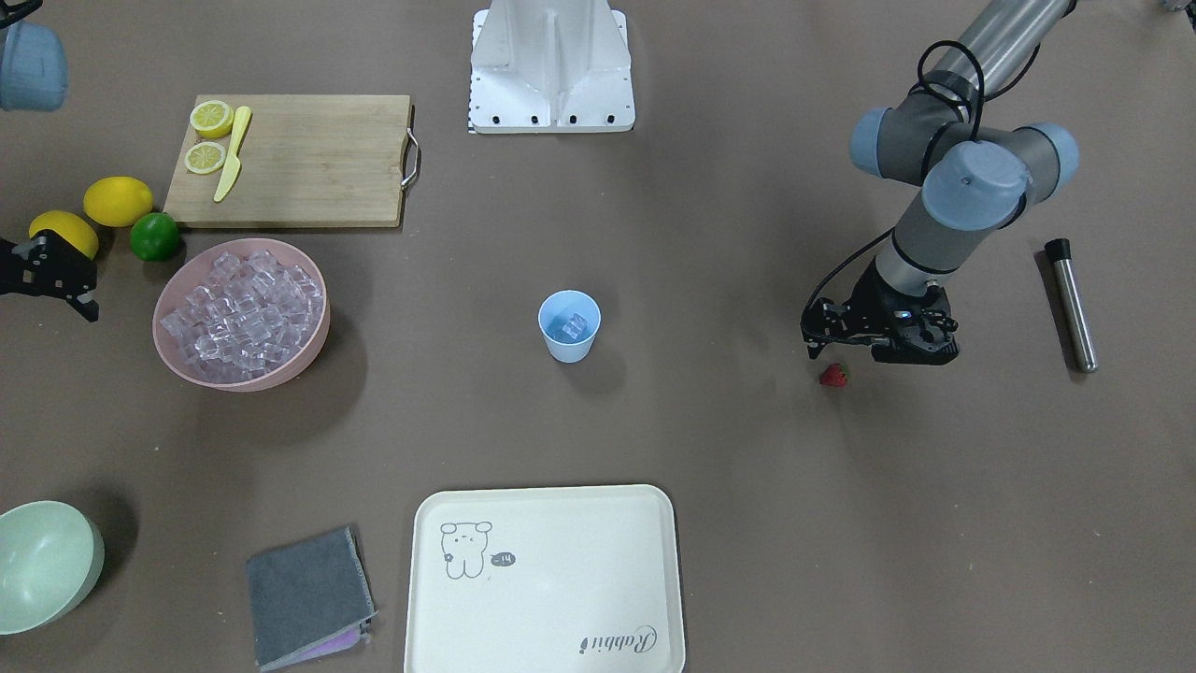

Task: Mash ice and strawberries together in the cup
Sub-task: 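Close the left gripper on the red strawberry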

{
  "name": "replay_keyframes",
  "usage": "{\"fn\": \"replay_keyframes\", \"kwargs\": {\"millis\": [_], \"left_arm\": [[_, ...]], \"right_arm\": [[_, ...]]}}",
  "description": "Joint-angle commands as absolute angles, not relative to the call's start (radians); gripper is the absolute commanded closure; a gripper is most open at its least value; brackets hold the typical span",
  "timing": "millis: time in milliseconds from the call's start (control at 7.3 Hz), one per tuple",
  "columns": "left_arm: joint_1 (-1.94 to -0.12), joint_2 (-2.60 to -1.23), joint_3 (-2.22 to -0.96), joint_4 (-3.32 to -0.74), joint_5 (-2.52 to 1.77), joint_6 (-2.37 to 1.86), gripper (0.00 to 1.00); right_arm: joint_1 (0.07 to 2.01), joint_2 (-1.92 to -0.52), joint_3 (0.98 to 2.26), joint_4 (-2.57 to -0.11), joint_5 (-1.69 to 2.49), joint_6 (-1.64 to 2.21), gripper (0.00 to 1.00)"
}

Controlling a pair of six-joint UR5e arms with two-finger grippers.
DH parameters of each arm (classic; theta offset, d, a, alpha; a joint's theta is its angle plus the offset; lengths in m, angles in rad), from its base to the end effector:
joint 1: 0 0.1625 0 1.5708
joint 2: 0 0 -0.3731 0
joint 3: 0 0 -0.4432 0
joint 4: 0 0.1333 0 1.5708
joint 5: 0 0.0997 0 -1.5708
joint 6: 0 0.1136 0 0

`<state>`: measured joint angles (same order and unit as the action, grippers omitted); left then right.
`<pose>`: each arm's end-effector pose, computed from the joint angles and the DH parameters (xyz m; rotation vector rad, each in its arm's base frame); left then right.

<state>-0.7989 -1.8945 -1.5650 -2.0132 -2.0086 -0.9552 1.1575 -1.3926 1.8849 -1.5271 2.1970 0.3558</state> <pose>0.4153 -0.5487 0.3835 0.1692 0.8380 -0.0056 -0.1756 -0.5666 0.3484 0.2514 -0.7614 -0.2222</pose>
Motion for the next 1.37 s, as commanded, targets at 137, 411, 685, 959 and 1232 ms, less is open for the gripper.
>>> {"fn": "replay_keyframes", "kwargs": {"millis": [137,411,685,959,1232], "left_arm": [[-0.787,-1.954,-1.479,-2.017,-2.002,-0.885,0.21],[-0.795,-1.976,-1.433,-2.019,-2.002,-0.826,0.31],[-0.807,-1.977,-1.430,-2.019,-2.003,-0.805,0.60],[-0.813,-1.982,-1.431,-2.020,-2.005,-0.805,0.66],[-0.825,-1.976,-1.443,-2.034,-2.014,-0.798,0.67]], "right_arm": [[1.172,-1.411,1.887,-1.526,2.200,0.339,0.01],[1.173,-1.425,1.890,-1.526,2.200,0.336,0.01],[1.173,-1.425,1.884,-1.526,2.197,0.336,0.01],[1.172,-1.424,1.882,-1.526,2.197,0.336,0.01],[1.172,-1.424,1.879,-1.526,2.197,0.336,0.01]]}}
